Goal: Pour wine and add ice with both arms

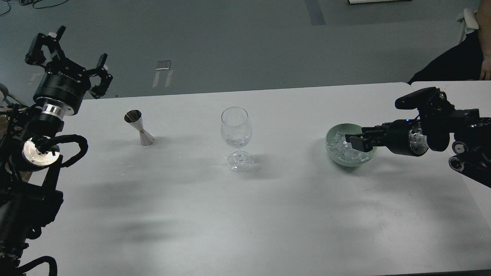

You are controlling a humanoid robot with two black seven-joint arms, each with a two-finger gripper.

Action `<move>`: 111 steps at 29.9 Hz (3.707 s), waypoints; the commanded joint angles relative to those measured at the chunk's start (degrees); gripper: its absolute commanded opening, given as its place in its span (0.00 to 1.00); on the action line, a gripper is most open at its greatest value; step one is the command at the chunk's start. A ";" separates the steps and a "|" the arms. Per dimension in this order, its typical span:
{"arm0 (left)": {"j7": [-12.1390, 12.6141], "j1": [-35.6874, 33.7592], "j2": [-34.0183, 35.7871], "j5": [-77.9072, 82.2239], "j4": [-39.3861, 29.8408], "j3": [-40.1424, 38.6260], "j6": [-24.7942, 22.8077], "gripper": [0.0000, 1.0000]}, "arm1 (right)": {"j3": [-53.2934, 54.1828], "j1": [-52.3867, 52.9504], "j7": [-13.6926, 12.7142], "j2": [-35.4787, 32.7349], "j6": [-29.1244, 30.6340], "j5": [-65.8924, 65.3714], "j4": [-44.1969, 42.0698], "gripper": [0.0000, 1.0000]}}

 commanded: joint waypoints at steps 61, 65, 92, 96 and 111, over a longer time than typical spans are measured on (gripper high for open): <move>-0.07 1.99 1.37 -0.38 -0.49 -0.20 0.17 0.97 | 0.64 -1.30 -6.37 3.75 -0.11 -1.22 -1.49 0.07; -0.16 1.99 1.72 -0.47 -0.40 -0.55 0.26 0.97 | 6.96 -1.47 -5.85 0.05 -0.11 -1.05 -0.61 0.08; -0.16 2.07 3.83 -0.47 -0.40 -0.99 0.00 0.97 | 16.38 5.38 -9.45 31.59 0.07 -7.02 0.45 0.06; -0.16 2.07 4.71 -0.47 -0.40 -0.99 -0.18 0.97 | 16.38 5.74 -9.45 33.10 0.07 -7.02 0.01 0.06; -0.16 2.16 4.88 -0.47 -0.23 -0.90 -0.53 0.97 | 15.85 5.12 -9.89 28.53 0.60 -6.50 6.24 0.07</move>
